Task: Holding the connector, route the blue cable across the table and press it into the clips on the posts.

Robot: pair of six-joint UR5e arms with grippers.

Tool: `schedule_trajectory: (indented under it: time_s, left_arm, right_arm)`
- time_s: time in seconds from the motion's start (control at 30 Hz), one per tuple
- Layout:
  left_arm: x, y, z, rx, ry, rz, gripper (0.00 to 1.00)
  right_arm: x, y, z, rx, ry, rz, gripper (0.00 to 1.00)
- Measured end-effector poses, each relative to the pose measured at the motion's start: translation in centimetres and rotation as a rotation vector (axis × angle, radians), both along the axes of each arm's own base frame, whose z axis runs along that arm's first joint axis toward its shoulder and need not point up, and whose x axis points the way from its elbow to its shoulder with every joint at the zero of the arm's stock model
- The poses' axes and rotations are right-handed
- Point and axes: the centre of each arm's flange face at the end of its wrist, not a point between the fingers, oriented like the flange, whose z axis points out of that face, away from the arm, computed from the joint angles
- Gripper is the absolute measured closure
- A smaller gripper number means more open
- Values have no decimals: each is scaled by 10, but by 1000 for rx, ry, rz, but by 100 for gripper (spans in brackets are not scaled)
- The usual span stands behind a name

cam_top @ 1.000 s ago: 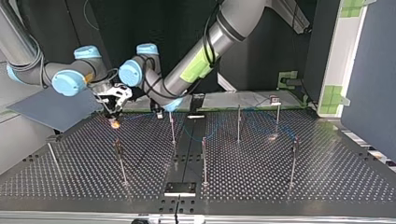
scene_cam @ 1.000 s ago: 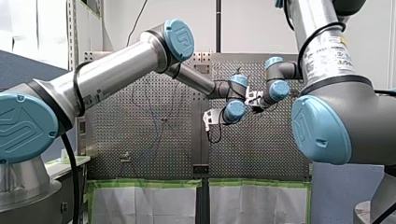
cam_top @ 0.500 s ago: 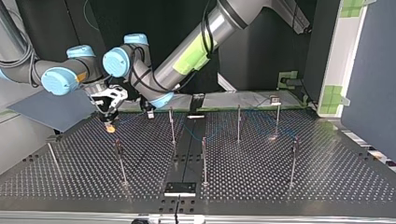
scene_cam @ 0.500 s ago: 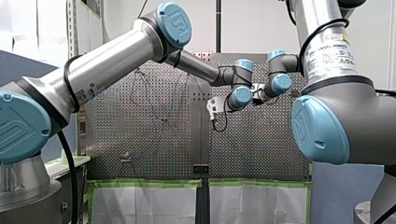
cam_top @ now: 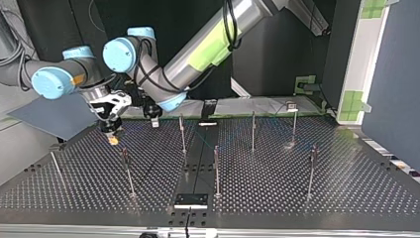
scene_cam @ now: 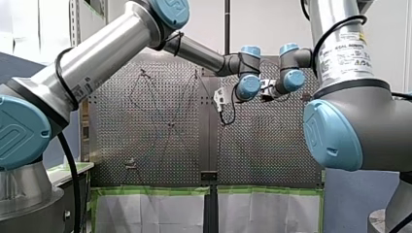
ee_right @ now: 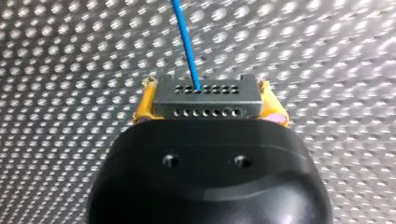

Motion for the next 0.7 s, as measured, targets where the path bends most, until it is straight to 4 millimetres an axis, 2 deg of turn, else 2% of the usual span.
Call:
schedule_trajectory:
  time_s: [0.23,0.33,0.57,0.7]
  left_arm:
    - [-8,-1,10,5,-8,-10,100]
    - [-12,0,23,-5,-20,-13,100]
    - [-22,4,59,-37,-50,-20,100]
    - [-24,4,67,-39,-60,-25,100]
  right_arm:
    - [-1,12,38,-51,-34,20,100]
    - [-2,16,51,-68,-44,20,100]
    - [-3,20,62,-79,-55,19,100]
    - [-4,21,64,-80,-56,19,100]
